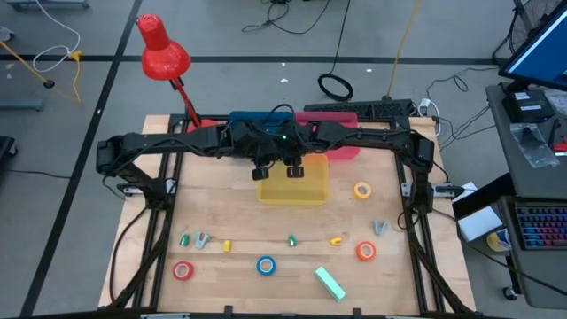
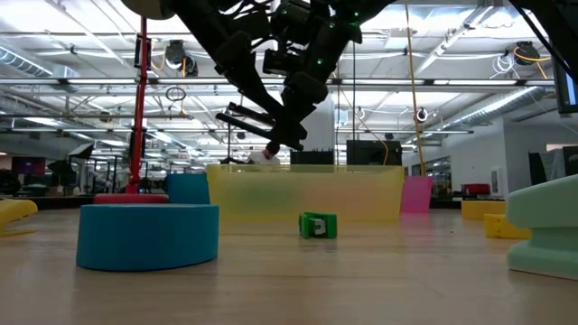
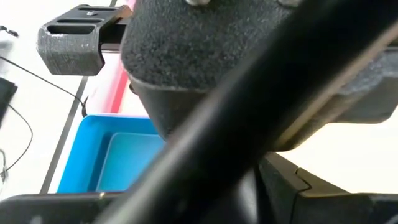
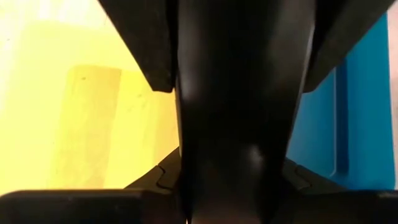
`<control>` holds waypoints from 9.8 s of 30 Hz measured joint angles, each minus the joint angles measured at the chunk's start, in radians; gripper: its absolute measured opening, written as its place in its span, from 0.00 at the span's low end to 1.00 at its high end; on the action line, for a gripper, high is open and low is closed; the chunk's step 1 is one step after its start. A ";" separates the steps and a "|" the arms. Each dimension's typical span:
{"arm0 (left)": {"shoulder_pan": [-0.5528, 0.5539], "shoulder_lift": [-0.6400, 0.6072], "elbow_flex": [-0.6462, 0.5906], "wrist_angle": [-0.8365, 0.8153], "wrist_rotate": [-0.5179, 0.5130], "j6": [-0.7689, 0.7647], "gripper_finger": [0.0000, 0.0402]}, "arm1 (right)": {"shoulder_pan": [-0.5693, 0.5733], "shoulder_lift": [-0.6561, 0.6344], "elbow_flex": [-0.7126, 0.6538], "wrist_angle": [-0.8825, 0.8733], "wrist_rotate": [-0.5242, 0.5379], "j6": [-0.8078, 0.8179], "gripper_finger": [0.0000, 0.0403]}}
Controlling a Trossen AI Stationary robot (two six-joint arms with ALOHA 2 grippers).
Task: Pick and place Stapler, Stapler remover, tape
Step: Put the black stapler into the blue bin, then put the light green stapler into the blue bin
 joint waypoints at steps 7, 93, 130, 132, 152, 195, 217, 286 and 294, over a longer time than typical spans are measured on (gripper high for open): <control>0.002 -0.014 0.000 -0.020 -0.042 -0.022 0.33 | -0.001 -0.001 0.000 0.011 0.007 0.027 0.44; 0.081 -0.047 -0.002 0.170 0.230 -0.128 0.33 | -0.148 -0.191 -0.121 -0.149 0.442 0.335 0.63; 0.120 -0.084 0.002 0.189 0.382 -0.321 0.33 | -0.238 -0.260 -0.206 -0.157 0.447 0.210 0.63; 0.137 -0.097 -0.002 0.115 0.318 -0.294 0.33 | -0.248 -0.302 -0.251 -0.165 0.446 0.209 0.63; 0.301 0.094 -0.001 0.162 0.117 -0.059 0.33 | -0.244 -0.891 -0.777 0.246 0.314 0.375 0.63; 0.530 0.166 -0.277 0.581 0.367 0.076 0.33 | -0.244 -0.934 -0.806 0.271 0.314 0.425 0.63; 0.580 0.274 -0.305 0.727 0.412 0.159 0.33 | -0.243 -0.934 -0.806 0.270 0.313 0.431 0.63; -0.229 -0.653 -0.546 -0.006 0.003 -0.535 0.44 | 0.295 -0.911 -0.752 0.743 0.387 0.383 0.63; -0.229 -0.912 -0.715 0.024 -0.031 -0.559 0.44 | 0.474 -0.762 -0.567 0.617 0.583 0.376 0.63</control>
